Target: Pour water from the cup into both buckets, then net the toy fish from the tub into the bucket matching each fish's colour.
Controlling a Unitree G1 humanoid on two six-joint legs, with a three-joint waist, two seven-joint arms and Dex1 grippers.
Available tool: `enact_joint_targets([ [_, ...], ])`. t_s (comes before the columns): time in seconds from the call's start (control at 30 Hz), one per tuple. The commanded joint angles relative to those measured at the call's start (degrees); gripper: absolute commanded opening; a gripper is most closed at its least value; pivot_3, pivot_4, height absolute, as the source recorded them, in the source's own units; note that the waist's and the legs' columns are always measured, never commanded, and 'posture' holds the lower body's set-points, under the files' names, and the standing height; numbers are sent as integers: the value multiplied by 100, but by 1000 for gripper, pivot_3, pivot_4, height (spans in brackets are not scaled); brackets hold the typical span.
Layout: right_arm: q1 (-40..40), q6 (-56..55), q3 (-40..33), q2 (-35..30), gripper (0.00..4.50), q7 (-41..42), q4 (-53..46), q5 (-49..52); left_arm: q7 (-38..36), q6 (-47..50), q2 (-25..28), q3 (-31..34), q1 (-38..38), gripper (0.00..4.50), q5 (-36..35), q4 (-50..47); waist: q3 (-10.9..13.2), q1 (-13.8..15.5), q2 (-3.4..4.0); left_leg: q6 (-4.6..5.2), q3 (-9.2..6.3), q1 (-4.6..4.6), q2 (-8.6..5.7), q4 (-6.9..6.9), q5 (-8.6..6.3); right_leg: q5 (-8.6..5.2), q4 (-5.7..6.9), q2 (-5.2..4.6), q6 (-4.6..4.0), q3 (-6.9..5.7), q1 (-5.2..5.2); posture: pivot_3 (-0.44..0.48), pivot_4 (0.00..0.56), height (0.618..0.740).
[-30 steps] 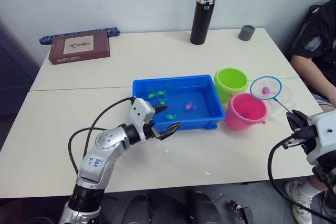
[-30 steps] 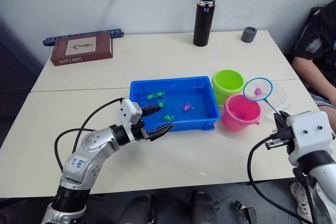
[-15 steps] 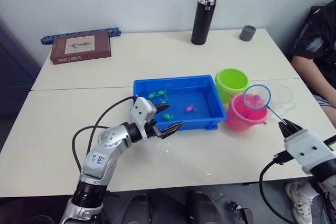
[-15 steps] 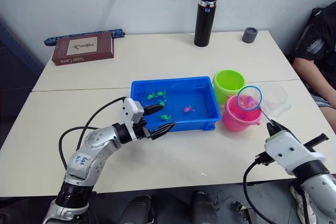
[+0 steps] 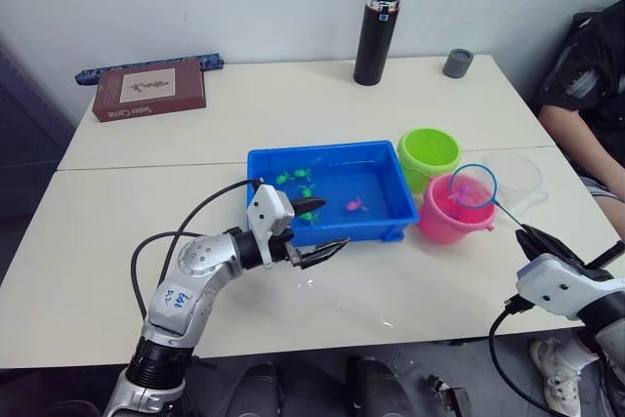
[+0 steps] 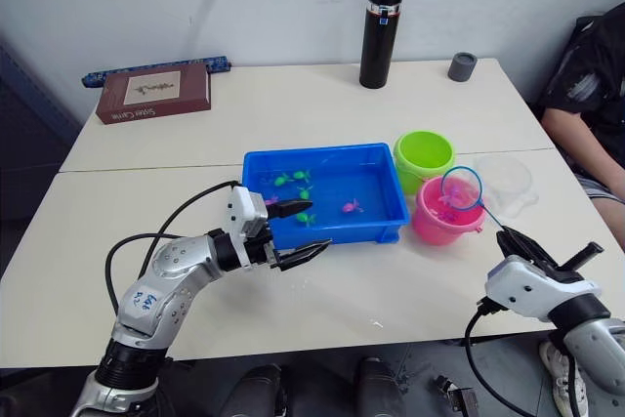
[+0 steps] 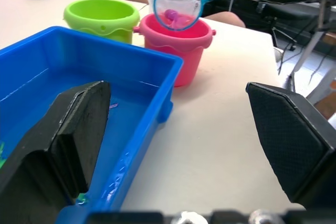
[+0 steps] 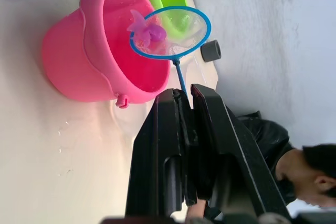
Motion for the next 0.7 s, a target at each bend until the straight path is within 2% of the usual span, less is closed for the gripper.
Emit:
enact_joint_targets([
  [0.03,-117,-609,-78,-340,0,-226,232,-533,-43,-138,46,19,-112,4445,-55,-158,0,5,0,0,0,1,-1,2,0,-2,0,-1,-4,1,1,0,150,740],
  [0.37,-441,-1414,-240,-1099,0,-778,1104,-1523,-43,-214,45,-10,-110,4445,-17,-78,0,6,0,1,-4,1,-3,6,1,1,-1,-1,3,1,8,0,150,740],
  [0.5,-646,-1241,-479,-1062,0,-697,1082,-1130,3,-237,50,16,-80,4445,3,-62,0,6,0,0,-5,2,-3,5,1,5,0,0,8,1,9,0,150,740],
  [0.57,-1012,-801,-485,-968,0,-428,740,-592,65,-250,42,56,-42,4445,22,-55,0,-27,0,0,-2,3,-3,8,1,5,0,-1,10,2,9,0,150,740],
  [0.7,-1658,-135,-192,-835,0,-21,171,47,174,-257,22,67,30,4445,51,-63,0,-15,0,-2,-8,13,2,8,3,30,7,3,55,-1,17,0,150,740],
])
